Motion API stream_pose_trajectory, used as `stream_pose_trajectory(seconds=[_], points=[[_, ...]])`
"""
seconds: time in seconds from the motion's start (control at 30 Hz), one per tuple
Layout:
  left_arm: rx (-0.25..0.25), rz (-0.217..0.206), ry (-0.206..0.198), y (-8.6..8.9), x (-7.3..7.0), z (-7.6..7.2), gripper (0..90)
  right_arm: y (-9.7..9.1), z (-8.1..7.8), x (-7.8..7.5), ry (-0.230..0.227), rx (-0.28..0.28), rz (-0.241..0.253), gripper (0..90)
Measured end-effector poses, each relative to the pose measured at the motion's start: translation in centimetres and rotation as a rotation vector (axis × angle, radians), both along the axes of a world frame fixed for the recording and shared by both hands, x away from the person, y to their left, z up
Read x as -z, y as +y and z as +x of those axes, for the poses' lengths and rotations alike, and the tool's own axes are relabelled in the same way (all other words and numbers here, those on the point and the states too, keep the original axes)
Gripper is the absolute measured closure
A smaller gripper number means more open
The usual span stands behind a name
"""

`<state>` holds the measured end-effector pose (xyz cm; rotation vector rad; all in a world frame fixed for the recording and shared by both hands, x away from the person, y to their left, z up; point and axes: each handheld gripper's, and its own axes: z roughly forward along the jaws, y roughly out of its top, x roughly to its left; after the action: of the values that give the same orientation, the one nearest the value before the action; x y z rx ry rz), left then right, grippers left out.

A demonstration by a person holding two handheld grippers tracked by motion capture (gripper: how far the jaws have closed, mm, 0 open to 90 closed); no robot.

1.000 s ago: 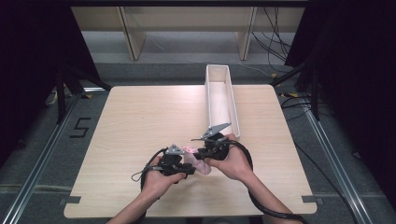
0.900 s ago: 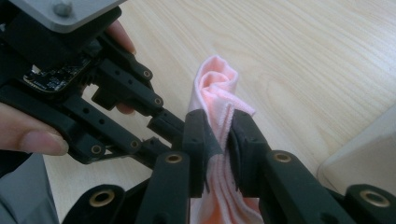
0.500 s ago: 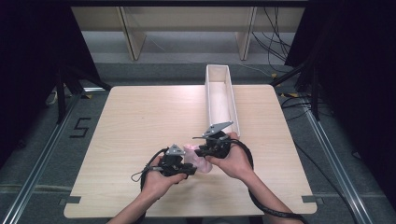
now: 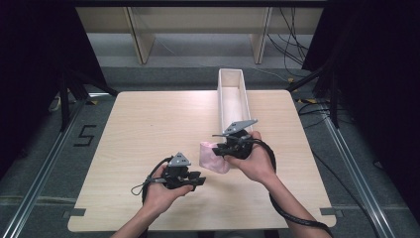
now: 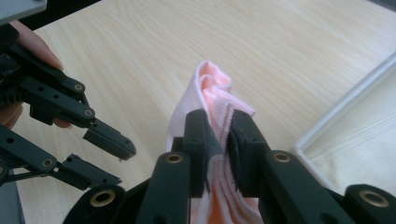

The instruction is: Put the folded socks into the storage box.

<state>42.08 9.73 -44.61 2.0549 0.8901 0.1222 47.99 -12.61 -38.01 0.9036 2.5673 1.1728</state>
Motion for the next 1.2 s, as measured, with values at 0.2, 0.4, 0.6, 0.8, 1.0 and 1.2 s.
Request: stream_pose_trajectory(seconds=[0.2,0.4,0.6,0.8,1.0,1.2], points=[[-0.018,-0.009,0.006,0.1,0.1,0.0,67.2,-0.9,0.5,-1.3,-0.013,0.012,0.006,78.3],[-0.016,-0.01,0.006,0.1,0.2,0.0,67.3,-2.0,1.1,-2.6,-0.021,0.052,0.017,78.3],[-0.014,-0.012,0.01,0.1,0.2,0.0,67.4,-3.1,1.9,-3.8,-0.05,0.08,0.021,78.3],[-0.015,-0.01,0.012,0.2,0.2,0.1,67.6,-3.8,2.7,-4.5,-0.084,0.089,0.021,78.3],[-0.022,-0.003,0.005,0.3,0.1,0.1,67.6,-4.3,3.0,-4.4,-0.072,0.104,0.021,78.3],[-0.02,-0.004,0.0,0.4,0.1,0.3,67.6,-4.8,3.3,-4.6,-0.084,0.133,0.03,78.2]])
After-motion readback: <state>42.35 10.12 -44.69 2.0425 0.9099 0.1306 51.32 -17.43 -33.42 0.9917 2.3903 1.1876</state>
